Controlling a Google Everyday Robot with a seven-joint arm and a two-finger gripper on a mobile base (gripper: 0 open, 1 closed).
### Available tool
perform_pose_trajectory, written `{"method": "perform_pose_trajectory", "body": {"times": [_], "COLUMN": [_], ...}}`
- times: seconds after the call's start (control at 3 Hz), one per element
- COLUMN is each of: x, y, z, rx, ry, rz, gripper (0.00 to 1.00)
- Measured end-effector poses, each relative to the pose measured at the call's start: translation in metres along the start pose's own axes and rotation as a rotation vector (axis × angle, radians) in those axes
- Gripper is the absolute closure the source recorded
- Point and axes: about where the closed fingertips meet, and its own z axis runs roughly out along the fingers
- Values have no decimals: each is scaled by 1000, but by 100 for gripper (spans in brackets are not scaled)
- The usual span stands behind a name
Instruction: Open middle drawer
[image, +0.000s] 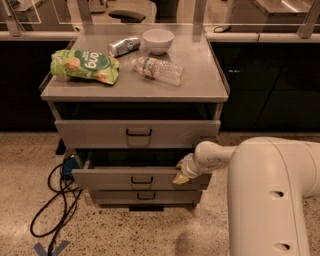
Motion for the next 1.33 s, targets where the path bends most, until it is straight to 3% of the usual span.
{"method": "perform_pose_trajectory", "body": {"times": [0.33, 0.67, 1.0, 1.33], "x": [0, 6, 4, 10], "y": [0, 20, 21, 38], "z": [-1, -6, -10, -14], "rx": [1, 38, 39, 65], "ry": [0, -2, -2, -4], "rz": [-1, -12, -13, -19], "gripper": [100, 100, 100, 100]}}
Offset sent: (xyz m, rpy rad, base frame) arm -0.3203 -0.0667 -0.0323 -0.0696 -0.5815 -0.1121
